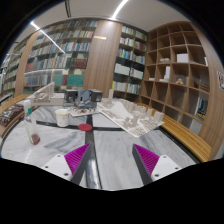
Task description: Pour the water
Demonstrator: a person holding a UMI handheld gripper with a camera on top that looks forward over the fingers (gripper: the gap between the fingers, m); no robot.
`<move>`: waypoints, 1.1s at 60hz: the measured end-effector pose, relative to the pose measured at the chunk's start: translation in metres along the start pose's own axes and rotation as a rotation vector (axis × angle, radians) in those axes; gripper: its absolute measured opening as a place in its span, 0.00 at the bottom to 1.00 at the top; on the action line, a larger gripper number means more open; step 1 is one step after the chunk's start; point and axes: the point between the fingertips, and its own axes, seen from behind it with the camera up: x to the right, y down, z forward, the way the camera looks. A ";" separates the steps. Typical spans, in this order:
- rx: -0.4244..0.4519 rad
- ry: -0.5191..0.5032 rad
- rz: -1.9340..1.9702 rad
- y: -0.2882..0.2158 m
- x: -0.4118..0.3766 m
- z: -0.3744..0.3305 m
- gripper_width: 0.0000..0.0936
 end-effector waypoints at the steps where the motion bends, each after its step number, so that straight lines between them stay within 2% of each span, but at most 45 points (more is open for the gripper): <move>1: -0.003 0.000 -0.004 0.001 0.000 0.000 0.92; 15: -0.002 -0.025 -0.018 0.021 -0.046 -0.040 0.92; 29: 0.034 -0.188 0.037 0.009 -0.198 -0.069 0.91; 39: 0.075 -0.262 0.026 -0.012 -0.303 -0.054 0.91; 50: 0.083 -0.246 0.055 -0.029 -0.366 0.002 0.91; 54: 0.083 -0.227 0.072 -0.032 -0.375 0.025 0.87; 66: 0.096 -0.184 0.073 -0.034 -0.385 0.075 0.66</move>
